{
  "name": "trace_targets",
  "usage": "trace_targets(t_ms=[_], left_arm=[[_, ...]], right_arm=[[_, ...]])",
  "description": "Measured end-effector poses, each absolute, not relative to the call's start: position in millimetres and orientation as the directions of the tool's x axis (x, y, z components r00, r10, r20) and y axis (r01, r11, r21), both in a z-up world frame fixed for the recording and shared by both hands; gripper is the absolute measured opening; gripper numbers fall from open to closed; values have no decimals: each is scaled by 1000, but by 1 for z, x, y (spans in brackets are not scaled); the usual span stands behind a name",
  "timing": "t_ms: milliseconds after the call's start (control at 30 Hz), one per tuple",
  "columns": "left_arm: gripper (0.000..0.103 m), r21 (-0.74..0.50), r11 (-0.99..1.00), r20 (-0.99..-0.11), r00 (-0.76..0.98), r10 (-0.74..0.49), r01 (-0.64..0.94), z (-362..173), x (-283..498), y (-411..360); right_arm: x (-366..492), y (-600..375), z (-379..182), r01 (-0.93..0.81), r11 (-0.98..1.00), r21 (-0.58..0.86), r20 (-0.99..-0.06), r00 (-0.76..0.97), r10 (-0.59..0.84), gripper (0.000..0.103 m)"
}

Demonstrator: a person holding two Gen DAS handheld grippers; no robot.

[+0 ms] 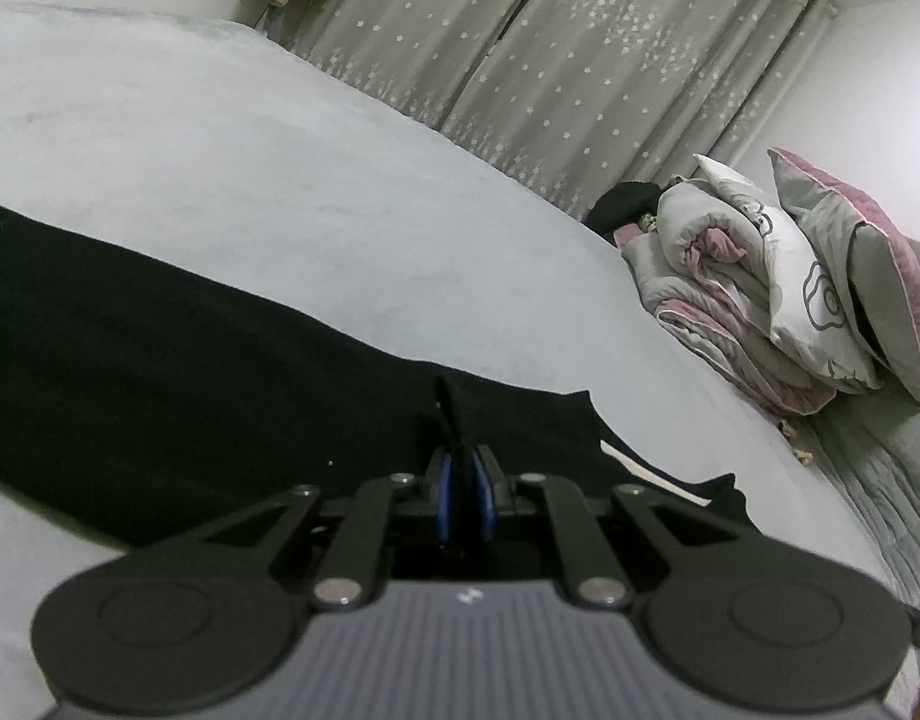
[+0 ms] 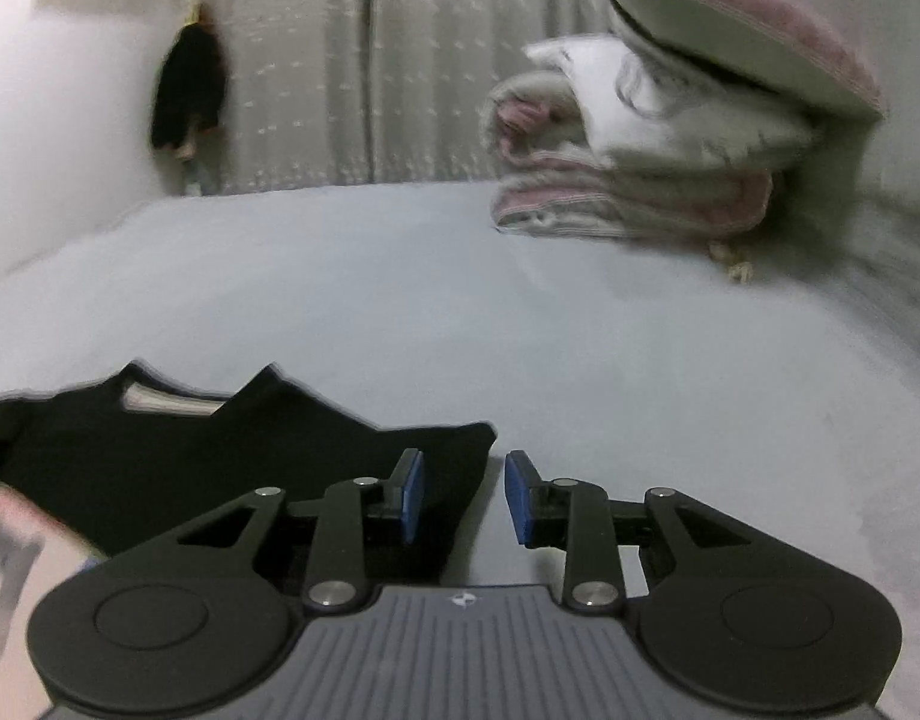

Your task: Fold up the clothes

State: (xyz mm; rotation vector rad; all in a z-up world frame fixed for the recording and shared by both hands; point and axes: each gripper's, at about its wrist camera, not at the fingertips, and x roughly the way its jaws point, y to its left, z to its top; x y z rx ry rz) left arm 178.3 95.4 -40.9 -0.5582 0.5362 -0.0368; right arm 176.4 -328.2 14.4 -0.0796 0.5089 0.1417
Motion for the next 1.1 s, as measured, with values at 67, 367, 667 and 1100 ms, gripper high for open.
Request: trace_targets(t_ms=[67,367,667,1100], left_arm=[[8,-517,849,-470,864,-177,-107,-41,176,97],[8,-619,784,-372,896,-243,-45,-29,166,106],[8,-704,709,-314,913,-260,-40,-25,163,121],[8,-697,710,-357,907,-223,-100,-29,161,130]], right_arm=[[155,-315,15,-183,978,-105,-478,871,112,39],[127,-229,-15,-294,881,-370,-500,863,78,55],[147,-184,-48,-174,760,-626,-395,911,-117,55],[152,-217,-42,49,713,-699,-272,905,-328,54]])
